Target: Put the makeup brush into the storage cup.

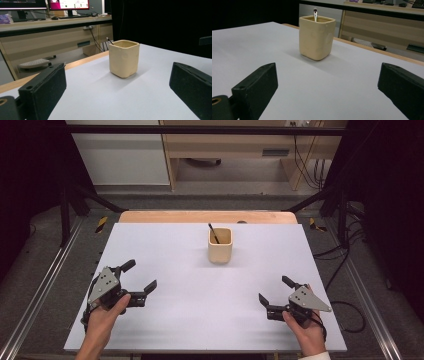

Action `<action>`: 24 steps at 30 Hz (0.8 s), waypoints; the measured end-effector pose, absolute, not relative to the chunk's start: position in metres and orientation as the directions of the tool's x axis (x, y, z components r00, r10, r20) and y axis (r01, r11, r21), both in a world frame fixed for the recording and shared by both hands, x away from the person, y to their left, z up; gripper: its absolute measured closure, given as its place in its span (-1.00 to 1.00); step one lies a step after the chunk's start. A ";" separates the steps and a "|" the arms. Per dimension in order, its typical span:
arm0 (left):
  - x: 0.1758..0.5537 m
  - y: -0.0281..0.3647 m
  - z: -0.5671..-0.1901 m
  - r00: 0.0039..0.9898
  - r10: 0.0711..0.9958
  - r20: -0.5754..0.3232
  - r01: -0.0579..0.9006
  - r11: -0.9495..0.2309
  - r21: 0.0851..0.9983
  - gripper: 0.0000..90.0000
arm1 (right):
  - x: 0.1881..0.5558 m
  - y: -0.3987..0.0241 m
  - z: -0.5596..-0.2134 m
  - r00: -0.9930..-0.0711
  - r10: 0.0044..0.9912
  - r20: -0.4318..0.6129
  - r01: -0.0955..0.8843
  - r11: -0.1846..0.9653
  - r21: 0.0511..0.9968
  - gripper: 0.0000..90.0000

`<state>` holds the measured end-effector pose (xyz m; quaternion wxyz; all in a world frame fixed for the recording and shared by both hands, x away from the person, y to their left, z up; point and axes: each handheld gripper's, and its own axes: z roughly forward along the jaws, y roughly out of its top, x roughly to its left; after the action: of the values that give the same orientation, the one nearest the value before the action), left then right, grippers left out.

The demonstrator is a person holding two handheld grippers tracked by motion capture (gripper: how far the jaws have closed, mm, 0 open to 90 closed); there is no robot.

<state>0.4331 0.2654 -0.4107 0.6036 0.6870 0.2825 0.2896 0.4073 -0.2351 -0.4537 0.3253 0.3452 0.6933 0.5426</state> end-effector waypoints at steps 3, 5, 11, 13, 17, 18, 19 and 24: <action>0.432 0.268 -0.412 0.671 0.739 0.057 0.037 -0.110 0.993 -0.99 | 0.407 -0.235 -0.454 -0.549 0.832 -0.077 0.124 0.172 0.977 -0.93; 0.431 0.270 -0.413 0.670 0.740 0.056 0.036 -0.107 0.994 -0.99 | 0.407 -0.235 -0.454 -0.549 0.832 -0.076 0.125 0.172 0.977 -0.93; 0.429 0.274 -0.415 0.666 0.744 0.049 0.032 -0.095 0.995 -0.99 | 0.407 -0.236 -0.454 -0.548 0.833 -0.076 0.125 0.171 0.977 -0.93; 0.427 0.277 -0.416 0.666 0.744 0.049 0.030 -0.092 0.995 -0.99 | 0.407 -0.236 -0.454 -0.546 0.834 -0.074 0.126 0.169 0.977 -0.93; 0.427 0.279 -0.416 0.667 0.743 0.055 0.019 -0.091 0.996 -0.99 | 0.408 -0.237 -0.454 -0.545 0.835 -0.071 0.127 0.166 0.978 -0.93; 0.426 0.280 -0.417 0.668 0.742 0.062 0.013 -0.095 0.995 -0.99 | 0.408 -0.236 -0.454 -0.546 0.835 -0.070 0.126 0.164 0.978 -0.93; 0.426 0.280 -0.417 0.668 0.741 0.064 0.011 -0.096 0.995 -0.99 | 0.408 -0.236 -0.454 -0.546 0.835 -0.071 0.127 0.166 0.978 -0.93; 0.424 0.285 -0.419 0.667 0.741 0.081 -0.001 -0.107 0.994 -0.99 | 0.407 -0.237 -0.454 -0.545 0.835 -0.074 0.126 0.168 0.978 -0.93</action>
<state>0.4236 0.2854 -0.4192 0.6100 0.6791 0.2725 0.3041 0.4072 -0.2367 -0.4541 0.3266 0.3479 0.6910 0.5430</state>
